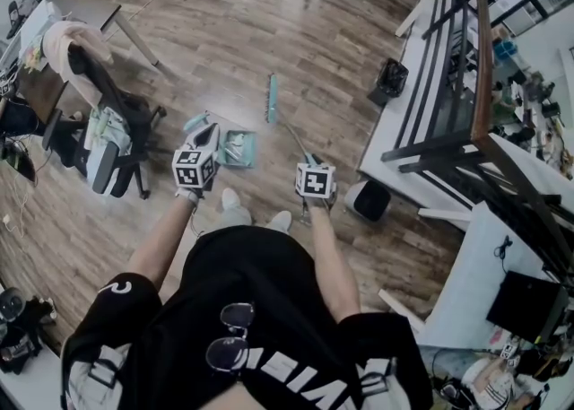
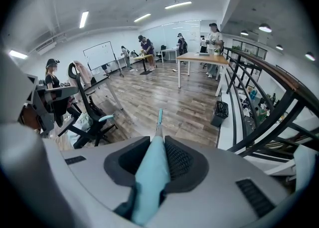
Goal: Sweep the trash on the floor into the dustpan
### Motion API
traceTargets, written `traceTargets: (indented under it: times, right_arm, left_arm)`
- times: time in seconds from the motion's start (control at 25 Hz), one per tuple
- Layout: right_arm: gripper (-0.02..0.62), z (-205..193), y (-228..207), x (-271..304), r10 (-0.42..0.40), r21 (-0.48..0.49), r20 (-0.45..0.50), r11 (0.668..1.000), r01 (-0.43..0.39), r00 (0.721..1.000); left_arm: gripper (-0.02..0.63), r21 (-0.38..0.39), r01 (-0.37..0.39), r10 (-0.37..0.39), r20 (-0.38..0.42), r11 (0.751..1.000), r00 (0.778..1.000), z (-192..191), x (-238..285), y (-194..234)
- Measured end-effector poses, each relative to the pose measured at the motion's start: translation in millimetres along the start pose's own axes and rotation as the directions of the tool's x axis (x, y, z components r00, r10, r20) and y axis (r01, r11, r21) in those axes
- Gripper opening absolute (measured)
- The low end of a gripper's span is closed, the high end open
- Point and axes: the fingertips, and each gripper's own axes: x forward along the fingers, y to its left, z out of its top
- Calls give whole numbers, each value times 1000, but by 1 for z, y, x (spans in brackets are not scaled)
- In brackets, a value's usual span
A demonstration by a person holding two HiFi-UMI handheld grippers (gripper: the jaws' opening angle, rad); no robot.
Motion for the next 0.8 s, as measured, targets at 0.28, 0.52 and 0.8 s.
traceTargets:
  times: [0.28,0.52,0.8]
  right_arm:
    - [86,2,2,1,1,-1,4,1000,-1,1000]
    - [86,0,-2,1,-9,1,-2,1000,9,1000]
    - [86,1,-4,3,-19,8,-11,1000,19,1000]
  left_arm:
    - [-2,-1,4,-4,1,1000,1000,1,0,1]
    - [-2,-5,10,-10,-2,1000,1000,-2,1,0]
    - [-2,-14,20,-20,1,1000,1000,-3,5,1]
